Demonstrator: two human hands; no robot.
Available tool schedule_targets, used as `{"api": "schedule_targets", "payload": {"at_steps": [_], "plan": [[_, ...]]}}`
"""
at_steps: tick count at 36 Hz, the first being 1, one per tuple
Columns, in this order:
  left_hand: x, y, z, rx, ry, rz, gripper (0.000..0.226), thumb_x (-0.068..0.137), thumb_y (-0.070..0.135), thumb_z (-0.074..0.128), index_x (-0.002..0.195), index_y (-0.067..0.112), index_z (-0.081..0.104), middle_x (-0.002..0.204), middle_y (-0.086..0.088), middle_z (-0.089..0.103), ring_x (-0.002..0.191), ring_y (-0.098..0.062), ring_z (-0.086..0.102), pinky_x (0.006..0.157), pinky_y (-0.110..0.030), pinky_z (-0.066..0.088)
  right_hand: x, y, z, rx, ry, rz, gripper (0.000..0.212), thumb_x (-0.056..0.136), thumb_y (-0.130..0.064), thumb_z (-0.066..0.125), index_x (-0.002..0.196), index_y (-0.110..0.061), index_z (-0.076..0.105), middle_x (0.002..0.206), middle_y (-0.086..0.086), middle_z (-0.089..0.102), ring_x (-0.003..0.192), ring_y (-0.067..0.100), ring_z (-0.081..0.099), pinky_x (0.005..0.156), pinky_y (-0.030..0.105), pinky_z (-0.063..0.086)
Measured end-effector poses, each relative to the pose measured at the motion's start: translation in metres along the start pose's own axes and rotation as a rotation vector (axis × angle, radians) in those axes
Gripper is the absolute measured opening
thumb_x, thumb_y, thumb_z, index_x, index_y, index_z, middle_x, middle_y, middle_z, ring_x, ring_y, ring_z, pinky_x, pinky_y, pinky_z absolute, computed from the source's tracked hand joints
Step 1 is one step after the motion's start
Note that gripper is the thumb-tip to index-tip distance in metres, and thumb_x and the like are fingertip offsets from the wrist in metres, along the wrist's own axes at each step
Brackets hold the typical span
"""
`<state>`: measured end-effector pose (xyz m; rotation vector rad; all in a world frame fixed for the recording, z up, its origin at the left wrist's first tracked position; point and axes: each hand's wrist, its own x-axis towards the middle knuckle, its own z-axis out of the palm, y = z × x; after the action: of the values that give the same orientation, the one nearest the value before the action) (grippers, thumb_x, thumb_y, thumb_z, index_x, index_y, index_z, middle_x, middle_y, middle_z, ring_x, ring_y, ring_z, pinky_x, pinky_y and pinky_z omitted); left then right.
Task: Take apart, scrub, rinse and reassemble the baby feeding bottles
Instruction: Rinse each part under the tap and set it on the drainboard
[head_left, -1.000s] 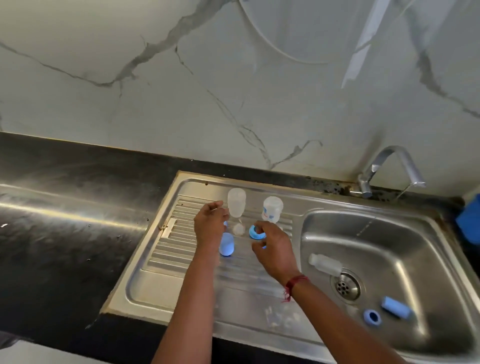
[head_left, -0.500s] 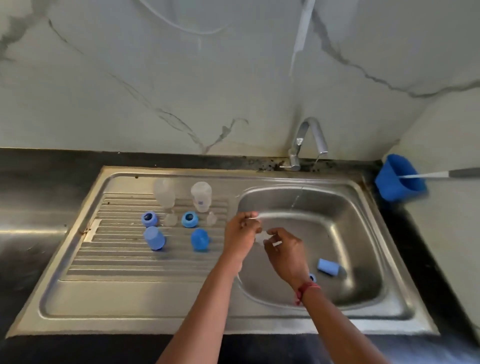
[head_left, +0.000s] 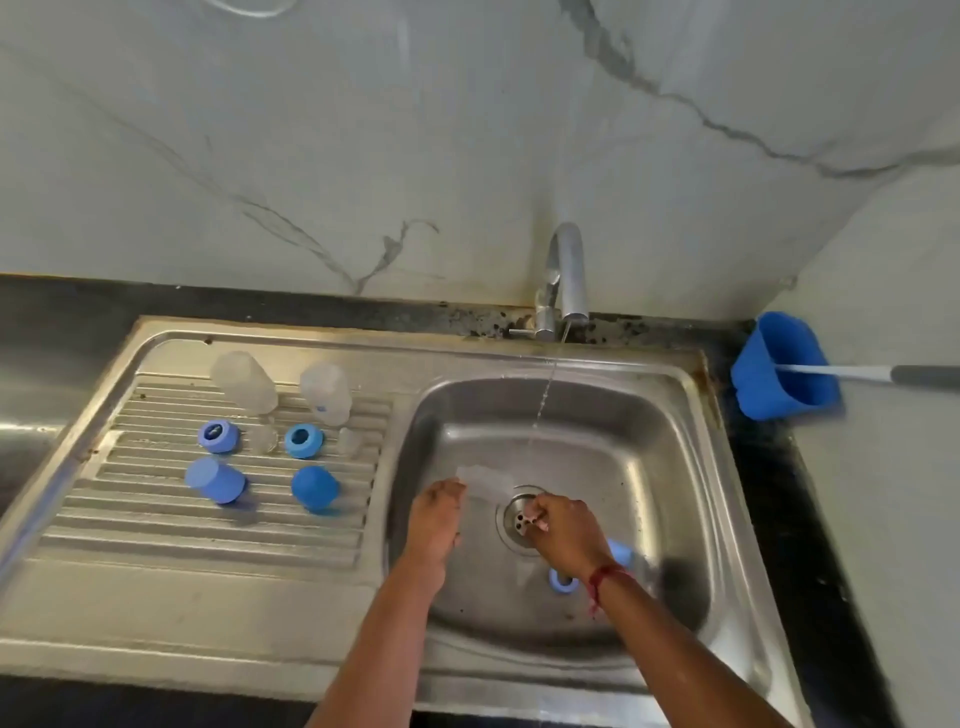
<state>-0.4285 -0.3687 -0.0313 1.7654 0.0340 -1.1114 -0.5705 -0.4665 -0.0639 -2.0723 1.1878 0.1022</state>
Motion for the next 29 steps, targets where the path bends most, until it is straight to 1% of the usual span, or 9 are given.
{"api": "schedule_targets", "payload": {"at_steps": [4, 9, 11, 12, 14, 16, 22, 26, 29], "plan": [[0.009, -0.001, 0.003, 0.0, 0.022, -0.001, 0.014, 0.099, 0.026, 0.058, 0.085, 0.023, 0.062, 0.086, 0.0, 0.06, 0.083, -0.018, 0.053, 0.071, -0.031, 0.042, 0.024, 0.0, 0.003, -0.045, -0.07, -0.044, 0.019, 0.087, -0.014, 0.056, 0.099, -0.013, 0.07, 0.104, 0.007, 0.071, 0.1, 0.027, 0.064, 0.082, 0.03, 0.045], [0.025, 0.001, 0.008, 0.031, 0.03, -0.036, 0.016, 0.099, 0.026, 0.059, 0.084, 0.03, 0.056, 0.091, 0.008, 0.058, 0.086, -0.012, 0.057, 0.083, -0.036, 0.046, 0.059, -0.003, 0.017, -0.161, -0.164, -0.083, 0.046, 0.09, -0.02, 0.055, 0.136, -0.02, 0.054, 0.136, 0.004, 0.055, 0.124, 0.024, 0.051, 0.103, 0.029, 0.039], [0.036, 0.0, 0.008, 0.03, 0.034, -0.07, 0.004, 0.1, 0.026, 0.057, 0.096, 0.028, 0.058, 0.096, 0.009, 0.058, 0.087, -0.009, 0.055, 0.079, -0.033, 0.046, 0.074, -0.004, 0.023, -0.199, -0.19, -0.098, 0.054, 0.091, -0.022, 0.057, 0.143, -0.021, 0.045, 0.142, 0.002, 0.047, 0.129, 0.024, 0.045, 0.106, 0.033, 0.04], [0.04, 0.001, 0.009, 0.021, 0.038, -0.083, 0.01, 0.1, 0.027, 0.056, 0.11, 0.026, 0.059, 0.102, 0.008, 0.058, 0.091, -0.011, 0.056, 0.078, -0.033, 0.046, 0.079, -0.005, 0.026, -0.218, -0.193, -0.106, 0.057, 0.091, -0.023, 0.059, 0.145, -0.021, 0.042, 0.144, 0.002, 0.045, 0.13, 0.025, 0.043, 0.106, 0.035, 0.04], [0.05, 0.001, 0.008, 0.012, 0.048, -0.111, 0.037, 0.1, 0.027, 0.056, 0.137, 0.021, 0.052, 0.118, 0.002, 0.055, 0.103, -0.015, 0.053, 0.084, -0.034, 0.046, 0.09, -0.008, 0.032, -0.253, -0.19, -0.116, 0.061, 0.09, -0.023, 0.06, 0.148, -0.021, 0.038, 0.147, 0.003, 0.042, 0.131, 0.026, 0.04, 0.106, 0.038, 0.04], [0.06, 0.002, 0.005, 0.017, 0.056, -0.123, 0.045, 0.1, 0.028, 0.056, 0.143, 0.019, 0.047, 0.132, -0.002, 0.052, 0.11, -0.016, 0.051, 0.089, -0.036, 0.046, 0.102, -0.012, 0.039, -0.28, -0.192, -0.122, 0.065, 0.09, -0.023, 0.062, 0.149, -0.02, 0.035, 0.148, 0.005, 0.041, 0.131, 0.027, 0.04, 0.105, 0.04, 0.04], [0.079, -0.001, 0.002, -0.013, 0.034, -0.159, 0.043, 0.1, 0.03, 0.055, 0.141, 0.022, 0.05, 0.137, -0.002, 0.054, 0.112, -0.017, 0.054, 0.089, -0.037, 0.047, 0.121, -0.016, 0.062, -0.419, -0.194, -0.114, 0.072, 0.088, -0.033, 0.068, 0.149, -0.02, 0.032, 0.144, 0.008, 0.044, 0.127, 0.031, 0.042, 0.1, 0.044, 0.041], [0.085, -0.003, -0.001, -0.009, 0.026, -0.143, 0.041, 0.098, 0.03, 0.058, 0.138, 0.021, 0.053, 0.138, -0.002, 0.054, 0.122, -0.021, 0.053, 0.107, -0.046, 0.044, 0.123, -0.015, 0.074, -0.504, -0.166, -0.112, 0.061, 0.09, -0.035, 0.063, 0.143, -0.019, 0.037, 0.135, 0.008, 0.05, 0.12, 0.03, 0.045, 0.096, 0.044, 0.04], [0.086, -0.003, -0.004, -0.025, 0.032, -0.134, 0.042, 0.097, 0.03, 0.06, 0.138, 0.022, 0.053, 0.139, -0.002, 0.055, 0.125, -0.021, 0.053, 0.111, -0.049, 0.041, 0.117, -0.01, 0.074, -0.466, -0.145, -0.05, 0.058, 0.087, -0.041, 0.062, 0.138, -0.02, 0.045, 0.133, 0.006, 0.053, 0.12, 0.029, 0.047, 0.097, 0.043, 0.041]]}}
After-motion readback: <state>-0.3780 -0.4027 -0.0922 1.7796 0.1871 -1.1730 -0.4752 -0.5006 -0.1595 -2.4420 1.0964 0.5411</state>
